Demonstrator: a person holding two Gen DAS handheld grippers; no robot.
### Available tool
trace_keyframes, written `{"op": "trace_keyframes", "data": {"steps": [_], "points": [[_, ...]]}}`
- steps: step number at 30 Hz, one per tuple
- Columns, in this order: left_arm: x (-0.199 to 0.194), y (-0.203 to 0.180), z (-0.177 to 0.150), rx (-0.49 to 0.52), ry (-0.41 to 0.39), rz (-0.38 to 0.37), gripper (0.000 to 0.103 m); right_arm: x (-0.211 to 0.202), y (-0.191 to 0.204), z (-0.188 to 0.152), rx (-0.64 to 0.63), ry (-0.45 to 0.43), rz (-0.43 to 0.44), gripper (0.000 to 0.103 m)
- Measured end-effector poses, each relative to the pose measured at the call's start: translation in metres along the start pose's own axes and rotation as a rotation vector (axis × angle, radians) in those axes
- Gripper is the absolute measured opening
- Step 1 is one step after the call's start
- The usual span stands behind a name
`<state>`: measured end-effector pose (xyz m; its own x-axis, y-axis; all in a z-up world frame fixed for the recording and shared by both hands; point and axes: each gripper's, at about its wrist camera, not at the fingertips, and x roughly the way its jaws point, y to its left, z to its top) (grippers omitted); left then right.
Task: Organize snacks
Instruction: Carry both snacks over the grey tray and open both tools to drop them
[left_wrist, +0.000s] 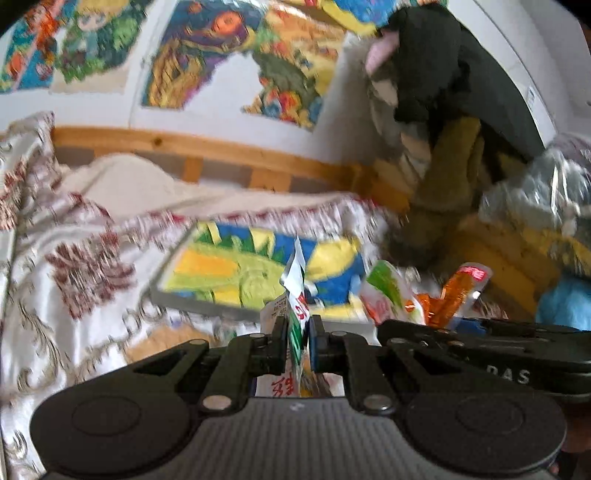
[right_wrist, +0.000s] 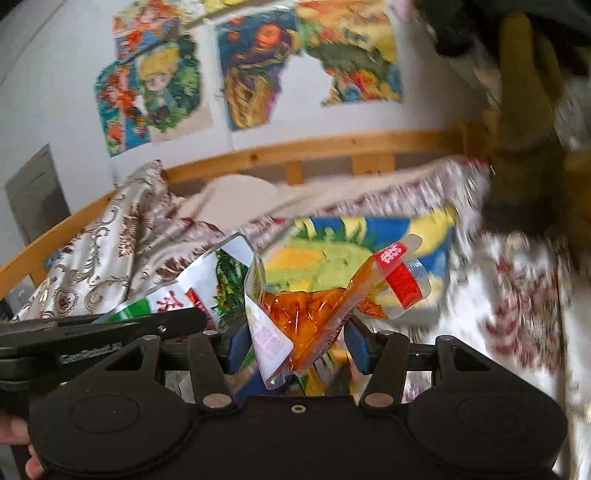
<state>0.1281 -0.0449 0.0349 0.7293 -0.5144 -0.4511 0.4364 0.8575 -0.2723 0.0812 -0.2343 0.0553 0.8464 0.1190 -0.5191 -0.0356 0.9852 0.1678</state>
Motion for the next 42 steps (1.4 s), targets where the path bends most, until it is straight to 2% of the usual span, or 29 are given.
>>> {"op": "trace_keyframes", "data": {"steps": [4,6,11,13,18,20,25,32,38,42], "points": [[0.018,0.008,0.019,-0.018,-0.06,0.009,0.012,0.007,0.003,0.023,-0.069,-0.045,0.018,0.056],[0.035,0.013,0.029,-0.011,-0.067,0.035,0.012,0.017,0.001,0.031,-0.109,-0.081,-0.011,0.056],[0.093,0.035,0.049,-0.043,-0.067,0.061,0.012,0.063,-0.022,0.035,-0.078,-0.179,-0.064,0.056],[0.115,0.045,0.052,-0.051,-0.075,0.054,0.012,0.087,-0.03,0.029,-0.092,-0.186,-0.097,0.056],[0.149,0.064,0.041,-0.058,-0.063,0.074,0.012,0.144,-0.048,0.02,-0.096,-0.107,-0.148,0.056],[0.162,0.069,0.036,-0.035,-0.048,0.097,0.012,0.158,-0.053,0.015,-0.079,-0.091,-0.156,0.056],[0.19,0.08,0.027,-0.05,-0.029,0.104,0.012,0.185,-0.063,0.008,-0.071,-0.062,-0.178,0.056],[0.208,0.073,0.009,0.05,-0.002,0.12,0.012,0.206,-0.067,-0.002,-0.075,0.003,-0.204,0.056],[0.214,0.067,0.005,0.072,0.018,0.1,0.013,0.211,-0.072,-0.004,-0.057,0.018,-0.212,0.058],[0.215,0.064,0.004,0.05,0.039,0.092,0.019,0.213,-0.075,-0.006,-0.043,0.029,-0.231,0.061]]}}
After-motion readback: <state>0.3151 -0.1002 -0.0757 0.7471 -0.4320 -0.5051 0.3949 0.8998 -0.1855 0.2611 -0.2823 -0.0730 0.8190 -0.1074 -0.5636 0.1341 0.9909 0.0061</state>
